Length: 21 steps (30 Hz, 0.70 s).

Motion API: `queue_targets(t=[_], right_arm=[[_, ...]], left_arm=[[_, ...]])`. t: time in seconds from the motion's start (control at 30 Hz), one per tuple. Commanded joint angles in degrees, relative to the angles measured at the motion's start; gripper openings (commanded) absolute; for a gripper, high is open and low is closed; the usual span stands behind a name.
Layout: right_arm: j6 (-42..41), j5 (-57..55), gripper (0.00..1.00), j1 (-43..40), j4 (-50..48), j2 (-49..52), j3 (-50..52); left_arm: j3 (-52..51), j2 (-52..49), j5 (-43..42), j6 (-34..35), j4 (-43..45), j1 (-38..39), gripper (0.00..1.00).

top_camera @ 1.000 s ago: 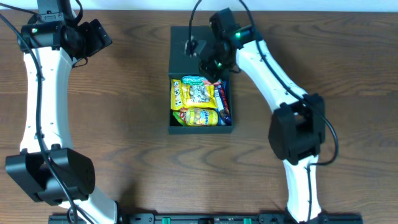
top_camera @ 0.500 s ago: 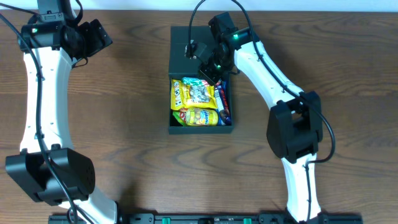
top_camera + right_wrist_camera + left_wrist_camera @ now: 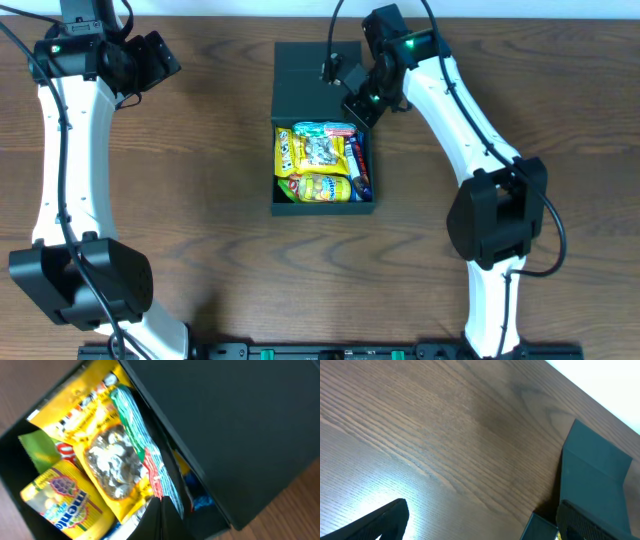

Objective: Pack container
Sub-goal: 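Push the box lid closed with both grippers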

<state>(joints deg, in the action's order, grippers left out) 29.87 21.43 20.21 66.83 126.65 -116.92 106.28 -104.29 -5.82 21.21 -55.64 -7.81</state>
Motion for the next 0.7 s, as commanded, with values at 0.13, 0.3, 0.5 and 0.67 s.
queue_targets(t=[0.13, 0.3, 0.5, 0.67], right_arm=[[-0.7, -2.4, 0.02, 0.0, -2.9, 0.1, 6.5], [-2.6, -2.4, 0.01, 0.1, -7.0, 0.1, 11.2], [-4.7, -2.1, 0.01, 0.1, -8.7, 0.1, 10.9], [-4.7, 2.7, 0.01, 0.1, -4.6, -1.0, 5.0]], left_arm=[[0.6, -0.4, -0.2, 0.7, -0.2, 0.0, 0.95], [0.6, -0.4, -0.2, 0.7, -0.2, 0.0, 0.95], [0.6, -0.4, -0.2, 0.7, -0.2, 0.0, 0.95], [0.6, -0.4, -0.2, 0.7, -0.2, 0.0, 0.95]])
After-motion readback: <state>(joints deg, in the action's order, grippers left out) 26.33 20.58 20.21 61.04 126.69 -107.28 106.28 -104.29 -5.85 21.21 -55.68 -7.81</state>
